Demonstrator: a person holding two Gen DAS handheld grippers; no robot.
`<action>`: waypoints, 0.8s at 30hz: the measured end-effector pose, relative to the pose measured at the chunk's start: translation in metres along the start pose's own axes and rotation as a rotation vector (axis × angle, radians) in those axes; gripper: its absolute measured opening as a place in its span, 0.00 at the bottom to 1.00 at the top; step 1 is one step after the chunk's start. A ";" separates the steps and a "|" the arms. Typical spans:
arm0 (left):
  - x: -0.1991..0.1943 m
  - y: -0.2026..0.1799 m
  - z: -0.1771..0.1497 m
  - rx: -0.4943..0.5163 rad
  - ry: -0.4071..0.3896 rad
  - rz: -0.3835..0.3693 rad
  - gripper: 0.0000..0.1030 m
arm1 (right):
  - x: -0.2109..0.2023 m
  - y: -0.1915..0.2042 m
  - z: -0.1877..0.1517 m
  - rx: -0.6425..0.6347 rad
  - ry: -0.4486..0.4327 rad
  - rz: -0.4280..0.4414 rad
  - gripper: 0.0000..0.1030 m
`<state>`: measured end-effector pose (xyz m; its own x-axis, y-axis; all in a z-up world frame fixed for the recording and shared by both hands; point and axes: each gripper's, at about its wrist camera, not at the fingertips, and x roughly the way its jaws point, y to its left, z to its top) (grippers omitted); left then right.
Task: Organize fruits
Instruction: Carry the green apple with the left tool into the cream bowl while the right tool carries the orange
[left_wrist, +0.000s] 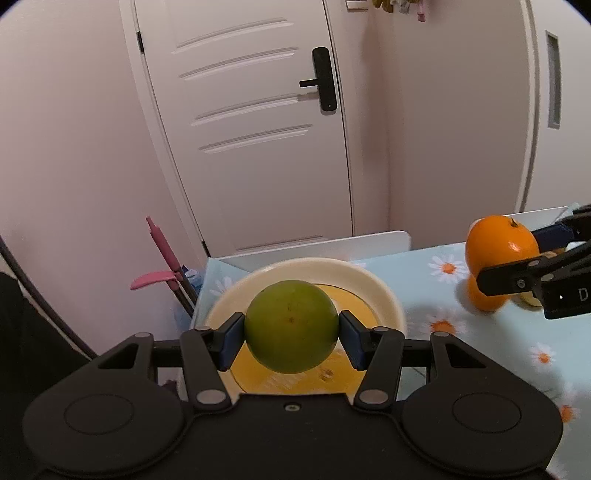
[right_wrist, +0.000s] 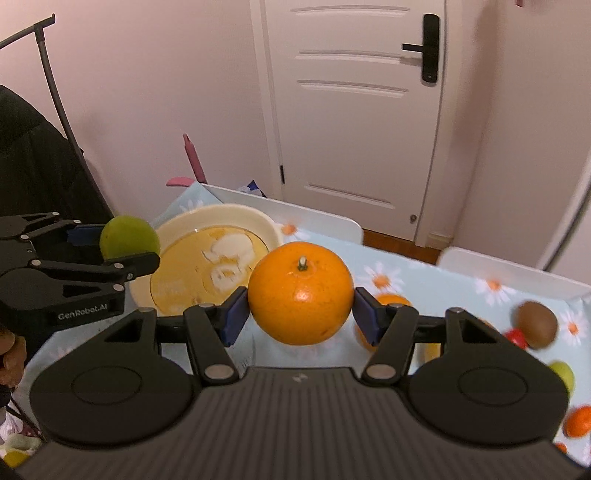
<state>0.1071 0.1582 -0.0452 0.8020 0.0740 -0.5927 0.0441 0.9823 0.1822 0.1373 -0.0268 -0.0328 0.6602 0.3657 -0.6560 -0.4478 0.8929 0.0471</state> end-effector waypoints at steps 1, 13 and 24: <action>0.005 0.004 0.001 0.009 0.001 0.000 0.57 | 0.006 0.003 0.005 0.003 -0.001 0.001 0.74; 0.076 0.040 0.014 0.024 0.029 -0.057 0.57 | 0.074 0.034 0.048 0.046 0.020 -0.032 0.73; 0.129 0.026 0.014 0.060 0.086 -0.084 0.57 | 0.103 0.030 0.053 0.064 0.050 -0.058 0.73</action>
<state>0.2197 0.1909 -0.1061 0.7403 0.0086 -0.6722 0.1467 0.9738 0.1740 0.2237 0.0514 -0.0589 0.6519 0.3009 -0.6961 -0.3691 0.9277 0.0554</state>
